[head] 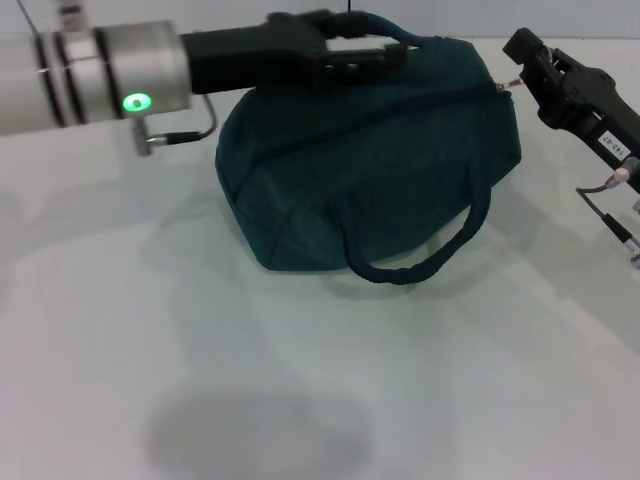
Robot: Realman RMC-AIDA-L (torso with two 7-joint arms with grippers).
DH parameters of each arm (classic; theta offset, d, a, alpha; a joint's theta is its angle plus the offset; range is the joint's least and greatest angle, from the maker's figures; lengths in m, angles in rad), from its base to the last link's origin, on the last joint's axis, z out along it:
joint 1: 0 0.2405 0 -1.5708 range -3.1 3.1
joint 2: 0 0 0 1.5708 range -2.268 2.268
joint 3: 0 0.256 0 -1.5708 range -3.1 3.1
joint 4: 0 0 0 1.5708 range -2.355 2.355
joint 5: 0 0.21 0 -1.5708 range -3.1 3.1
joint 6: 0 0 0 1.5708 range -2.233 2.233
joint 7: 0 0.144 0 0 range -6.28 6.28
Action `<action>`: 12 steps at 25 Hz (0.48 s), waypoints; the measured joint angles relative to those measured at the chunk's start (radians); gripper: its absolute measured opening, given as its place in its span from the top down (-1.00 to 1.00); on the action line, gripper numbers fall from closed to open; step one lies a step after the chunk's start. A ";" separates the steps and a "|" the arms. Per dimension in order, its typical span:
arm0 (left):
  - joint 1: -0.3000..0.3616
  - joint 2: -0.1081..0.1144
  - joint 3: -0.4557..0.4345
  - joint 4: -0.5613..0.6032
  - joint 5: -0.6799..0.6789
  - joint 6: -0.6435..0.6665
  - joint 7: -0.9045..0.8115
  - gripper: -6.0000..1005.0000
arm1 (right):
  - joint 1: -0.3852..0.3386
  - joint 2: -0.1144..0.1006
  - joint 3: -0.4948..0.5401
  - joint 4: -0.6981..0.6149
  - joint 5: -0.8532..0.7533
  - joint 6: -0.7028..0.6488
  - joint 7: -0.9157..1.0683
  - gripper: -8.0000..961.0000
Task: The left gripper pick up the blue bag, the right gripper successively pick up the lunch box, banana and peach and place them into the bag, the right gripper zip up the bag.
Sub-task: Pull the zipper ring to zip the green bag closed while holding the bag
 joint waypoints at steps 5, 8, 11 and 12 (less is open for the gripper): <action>-0.041 -0.039 0.001 0.033 0.124 -0.084 -0.045 -0.62 | -0.005 0.000 0.000 0.001 0.000 0.011 0.000 0.92; -0.035 -0.064 0.001 0.079 0.175 -0.109 -0.070 -0.56 | -0.006 0.000 0.000 0.001 0.000 0.012 0.000 0.92; -0.033 -0.070 0.002 0.091 0.183 -0.121 -0.074 -0.46 | -0.008 0.000 0.000 0.001 0.000 0.013 0.000 0.92; -0.032 -0.071 0.002 0.091 0.185 -0.123 -0.074 -0.40 | -0.008 0.000 0.000 0.001 0.000 0.013 0.000 0.92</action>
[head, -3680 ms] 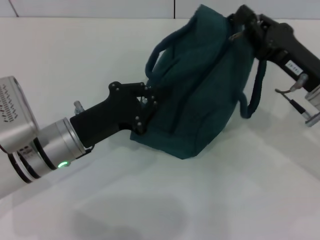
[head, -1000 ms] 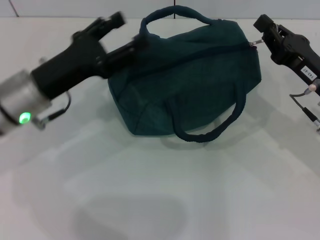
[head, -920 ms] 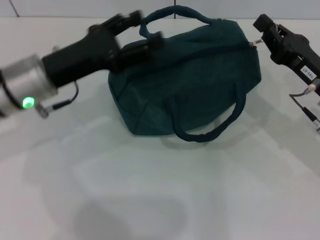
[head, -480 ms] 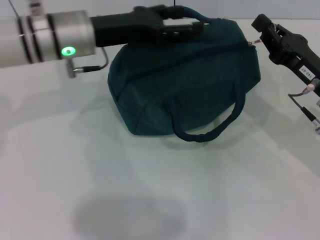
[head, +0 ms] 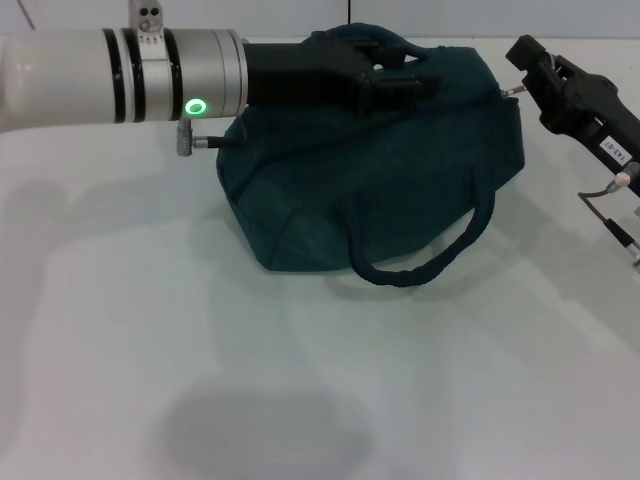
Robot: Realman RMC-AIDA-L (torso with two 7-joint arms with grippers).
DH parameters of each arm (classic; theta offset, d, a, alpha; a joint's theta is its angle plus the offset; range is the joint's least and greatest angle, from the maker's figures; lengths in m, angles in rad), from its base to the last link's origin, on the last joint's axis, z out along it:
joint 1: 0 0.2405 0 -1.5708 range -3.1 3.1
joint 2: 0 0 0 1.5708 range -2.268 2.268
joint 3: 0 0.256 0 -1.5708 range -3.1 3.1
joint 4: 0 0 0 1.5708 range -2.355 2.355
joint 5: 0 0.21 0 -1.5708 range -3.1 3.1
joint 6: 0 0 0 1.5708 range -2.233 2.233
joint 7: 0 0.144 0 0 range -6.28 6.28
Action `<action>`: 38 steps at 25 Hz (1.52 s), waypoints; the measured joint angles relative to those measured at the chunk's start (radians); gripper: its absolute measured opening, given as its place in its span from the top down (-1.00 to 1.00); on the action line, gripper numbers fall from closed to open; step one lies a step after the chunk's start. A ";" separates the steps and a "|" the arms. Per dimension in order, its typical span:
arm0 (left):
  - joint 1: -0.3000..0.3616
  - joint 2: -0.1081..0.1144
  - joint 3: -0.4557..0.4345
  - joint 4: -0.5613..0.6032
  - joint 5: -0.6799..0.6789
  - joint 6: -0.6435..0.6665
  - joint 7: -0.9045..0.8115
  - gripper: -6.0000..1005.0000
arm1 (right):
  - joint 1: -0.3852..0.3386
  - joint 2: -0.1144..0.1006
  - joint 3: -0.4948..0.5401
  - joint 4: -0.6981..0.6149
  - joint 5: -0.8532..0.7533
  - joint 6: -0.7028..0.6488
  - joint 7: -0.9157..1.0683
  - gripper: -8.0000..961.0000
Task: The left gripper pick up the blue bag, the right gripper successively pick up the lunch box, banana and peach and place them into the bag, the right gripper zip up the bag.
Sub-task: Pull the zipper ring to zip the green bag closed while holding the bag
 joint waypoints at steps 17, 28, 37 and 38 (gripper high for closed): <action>0.009 -0.007 0.000 -0.006 0.011 -0.007 0.024 0.44 | -0.020 0.000 -0.002 0.000 0.006 -0.002 0.000 0.91; 0.041 -0.015 -0.006 0.010 0.008 -0.019 0.060 0.69 | -0.052 0.000 0.025 0.004 0.014 -0.003 -0.002 0.91; 0.036 -0.017 -0.001 0.011 0.005 -0.003 0.062 0.95 | -0.051 0.000 0.026 0.014 0.015 -0.003 -0.002 0.92; 0.034 -0.018 0.000 0.011 0.004 0.002 0.059 0.99 | -0.049 0.000 0.026 0.014 0.015 -0.003 -0.002 0.92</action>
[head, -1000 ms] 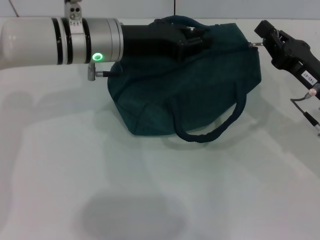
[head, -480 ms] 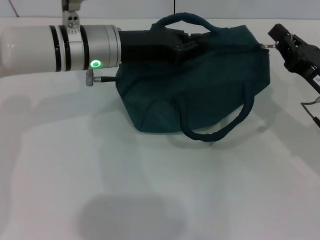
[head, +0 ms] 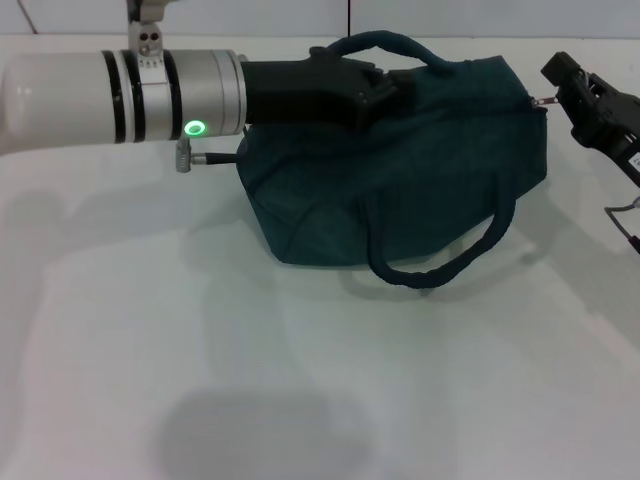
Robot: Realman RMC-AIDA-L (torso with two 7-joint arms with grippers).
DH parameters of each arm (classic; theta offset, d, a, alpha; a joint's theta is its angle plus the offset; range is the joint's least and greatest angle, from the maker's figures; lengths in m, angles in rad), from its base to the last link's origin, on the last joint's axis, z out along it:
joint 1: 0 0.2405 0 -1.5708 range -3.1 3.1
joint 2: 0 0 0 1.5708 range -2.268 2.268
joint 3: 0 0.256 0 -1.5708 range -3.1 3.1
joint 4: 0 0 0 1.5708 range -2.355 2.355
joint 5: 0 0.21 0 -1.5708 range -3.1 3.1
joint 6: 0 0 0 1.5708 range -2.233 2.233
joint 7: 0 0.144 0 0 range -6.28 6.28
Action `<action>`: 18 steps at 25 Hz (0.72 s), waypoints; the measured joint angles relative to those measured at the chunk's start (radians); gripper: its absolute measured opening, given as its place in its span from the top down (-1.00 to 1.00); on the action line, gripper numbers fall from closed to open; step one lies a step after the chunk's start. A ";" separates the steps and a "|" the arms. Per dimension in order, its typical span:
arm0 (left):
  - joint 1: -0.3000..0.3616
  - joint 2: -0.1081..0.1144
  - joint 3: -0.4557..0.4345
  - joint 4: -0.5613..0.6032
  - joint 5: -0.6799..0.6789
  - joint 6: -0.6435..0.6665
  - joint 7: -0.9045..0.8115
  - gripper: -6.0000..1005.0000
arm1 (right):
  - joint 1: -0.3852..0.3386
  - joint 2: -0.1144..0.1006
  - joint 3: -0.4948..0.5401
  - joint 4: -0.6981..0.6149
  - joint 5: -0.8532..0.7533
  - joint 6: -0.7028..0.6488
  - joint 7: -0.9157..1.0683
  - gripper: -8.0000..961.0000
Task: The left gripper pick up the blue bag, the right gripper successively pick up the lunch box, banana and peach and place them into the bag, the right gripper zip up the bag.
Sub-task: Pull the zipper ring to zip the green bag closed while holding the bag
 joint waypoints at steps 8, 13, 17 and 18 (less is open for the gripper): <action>-0.017 -0.006 0.003 0.000 -0.015 0.013 -0.017 0.64 | 0.005 0.000 -0.004 -0.004 0.000 0.002 0.001 0.92; -0.046 -0.005 0.029 0.001 0.007 0.005 -0.037 0.34 | 0.006 0.000 -0.004 -0.005 0.000 0.003 0.001 0.92; -0.075 -0.003 0.044 0.002 0.032 0.003 -0.091 0.04 | 0.007 0.000 -0.003 -0.007 0.000 0.003 0.001 0.92; -0.083 -0.002 0.044 0.002 0.043 0.003 -0.109 -0.04 | 0.007 0.000 -0.003 -0.007 0.000 0.003 0.001 0.92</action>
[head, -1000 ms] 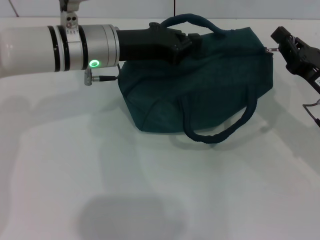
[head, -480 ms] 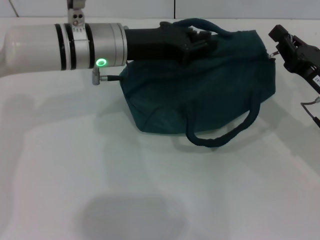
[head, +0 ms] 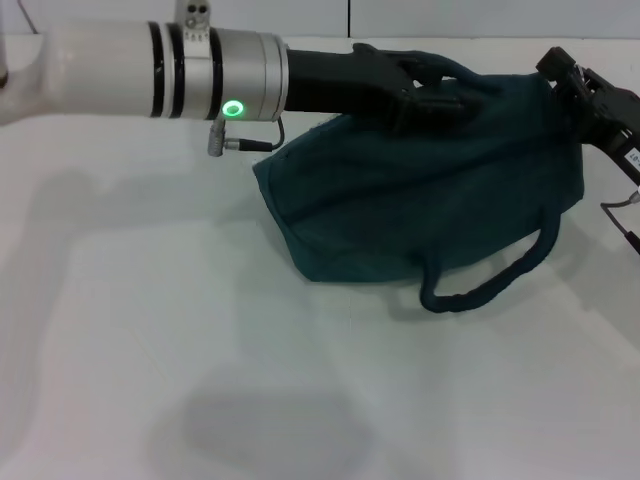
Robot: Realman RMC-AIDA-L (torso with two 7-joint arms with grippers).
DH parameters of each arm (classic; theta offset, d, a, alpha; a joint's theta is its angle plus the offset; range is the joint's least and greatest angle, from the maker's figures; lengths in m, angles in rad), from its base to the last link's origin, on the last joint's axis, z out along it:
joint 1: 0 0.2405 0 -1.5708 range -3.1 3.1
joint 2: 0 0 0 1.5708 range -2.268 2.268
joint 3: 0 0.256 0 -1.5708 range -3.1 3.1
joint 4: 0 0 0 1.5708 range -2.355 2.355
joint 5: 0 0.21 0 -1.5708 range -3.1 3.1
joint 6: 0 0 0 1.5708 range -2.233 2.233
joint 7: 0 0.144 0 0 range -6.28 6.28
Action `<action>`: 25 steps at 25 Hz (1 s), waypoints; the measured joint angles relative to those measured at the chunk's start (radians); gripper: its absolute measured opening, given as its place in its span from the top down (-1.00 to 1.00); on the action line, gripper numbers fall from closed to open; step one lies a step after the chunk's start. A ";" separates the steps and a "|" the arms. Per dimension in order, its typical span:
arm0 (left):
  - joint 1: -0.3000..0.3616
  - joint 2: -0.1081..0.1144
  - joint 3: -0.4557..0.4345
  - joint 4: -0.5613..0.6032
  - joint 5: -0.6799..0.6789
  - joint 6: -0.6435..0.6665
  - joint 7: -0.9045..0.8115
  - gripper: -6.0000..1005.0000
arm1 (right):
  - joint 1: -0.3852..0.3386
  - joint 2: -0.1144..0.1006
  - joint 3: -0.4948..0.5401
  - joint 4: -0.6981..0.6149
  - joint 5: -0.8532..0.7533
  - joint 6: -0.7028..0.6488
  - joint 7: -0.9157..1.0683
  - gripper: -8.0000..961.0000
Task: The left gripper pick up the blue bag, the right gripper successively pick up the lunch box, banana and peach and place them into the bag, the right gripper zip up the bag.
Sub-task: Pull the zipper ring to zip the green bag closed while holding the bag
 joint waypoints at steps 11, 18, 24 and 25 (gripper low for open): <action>0.068 0.012 -0.014 0.158 -0.007 0.100 -0.123 -0.40 | 0.008 0.000 0.003 0.007 0.000 0.000 -0.002 0.92; 0.136 -0.003 -0.006 0.203 0.013 0.155 -0.111 -0.40 | 0.020 0.000 0.010 0.007 0.000 0.004 -0.004 0.92; 0.148 -0.008 -0.004 0.199 0.001 0.101 -0.041 -0.39 | 0.038 0.000 0.010 0.000 0.001 0.030 -0.004 0.92; 0.148 -0.009 0.001 0.198 -0.002 0.089 -0.023 -0.39 | 0.041 0.000 0.009 0.000 0.001 0.034 -0.004 0.92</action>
